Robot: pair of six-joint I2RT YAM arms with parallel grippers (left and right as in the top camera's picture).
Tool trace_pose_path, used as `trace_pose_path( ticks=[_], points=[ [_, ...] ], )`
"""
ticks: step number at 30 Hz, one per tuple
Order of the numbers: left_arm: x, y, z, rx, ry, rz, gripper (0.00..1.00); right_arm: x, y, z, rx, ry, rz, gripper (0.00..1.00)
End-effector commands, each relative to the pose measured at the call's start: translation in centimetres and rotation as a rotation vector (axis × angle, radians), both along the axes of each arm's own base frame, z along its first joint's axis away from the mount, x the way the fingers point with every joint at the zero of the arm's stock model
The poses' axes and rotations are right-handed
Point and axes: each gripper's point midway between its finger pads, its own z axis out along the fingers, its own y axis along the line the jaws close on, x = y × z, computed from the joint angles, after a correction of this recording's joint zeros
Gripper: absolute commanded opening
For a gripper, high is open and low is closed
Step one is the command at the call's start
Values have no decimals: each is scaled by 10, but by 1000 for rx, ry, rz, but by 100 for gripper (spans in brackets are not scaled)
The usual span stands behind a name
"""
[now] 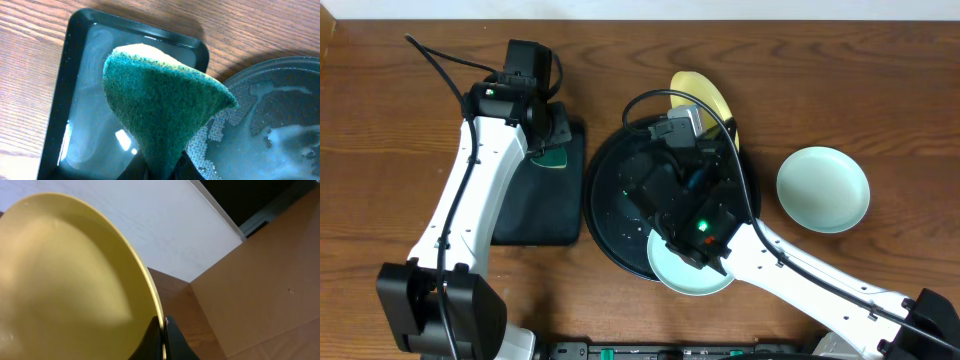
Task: Clean dirty plates on tray and stack at the side
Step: 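Lift the yellow plate with the right gripper and stack it on the mint plate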
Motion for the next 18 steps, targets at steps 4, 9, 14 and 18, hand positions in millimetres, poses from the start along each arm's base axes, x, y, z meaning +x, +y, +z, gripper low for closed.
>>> trace_pose_path(
  ticks=[4,9,14,18],
  points=[
    [1,2,2,14,-3,-13,7,2,17,-20,141,105,123,1],
    [1,2,2,14,-3,-13,7,0,29,-80,467,358,193,1],
    [1,2,2,15,-3,-13,8,-1,38,-99,732,571,291,1],
    [1,2,2,15,-3,-13,7,6,19,-81,926,607,329,1]
  ],
)
